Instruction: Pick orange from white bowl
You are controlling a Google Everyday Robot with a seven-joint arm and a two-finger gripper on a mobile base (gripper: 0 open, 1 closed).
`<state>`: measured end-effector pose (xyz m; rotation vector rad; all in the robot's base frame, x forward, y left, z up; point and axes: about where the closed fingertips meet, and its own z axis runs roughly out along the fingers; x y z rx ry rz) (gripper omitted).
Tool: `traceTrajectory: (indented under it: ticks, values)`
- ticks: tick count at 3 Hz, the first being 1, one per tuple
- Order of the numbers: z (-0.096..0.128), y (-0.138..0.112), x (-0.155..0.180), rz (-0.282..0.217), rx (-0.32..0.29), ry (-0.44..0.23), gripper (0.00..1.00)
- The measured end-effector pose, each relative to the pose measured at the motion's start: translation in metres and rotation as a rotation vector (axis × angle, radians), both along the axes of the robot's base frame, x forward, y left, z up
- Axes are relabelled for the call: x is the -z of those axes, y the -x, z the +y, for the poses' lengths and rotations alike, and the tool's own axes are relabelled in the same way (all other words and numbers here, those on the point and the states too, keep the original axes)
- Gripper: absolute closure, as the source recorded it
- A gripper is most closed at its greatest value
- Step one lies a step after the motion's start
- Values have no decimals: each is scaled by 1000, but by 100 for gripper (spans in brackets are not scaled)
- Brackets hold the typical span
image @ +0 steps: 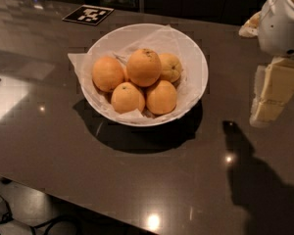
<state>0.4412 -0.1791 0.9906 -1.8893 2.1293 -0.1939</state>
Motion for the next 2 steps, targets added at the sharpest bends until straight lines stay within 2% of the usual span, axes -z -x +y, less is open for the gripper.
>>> traceTrajectory:
  ticks: [1,2]
  values:
    - [29,-5,-5,-29,-69,-10,0]
    - [75,-11,-14,-54,-204,22,0]
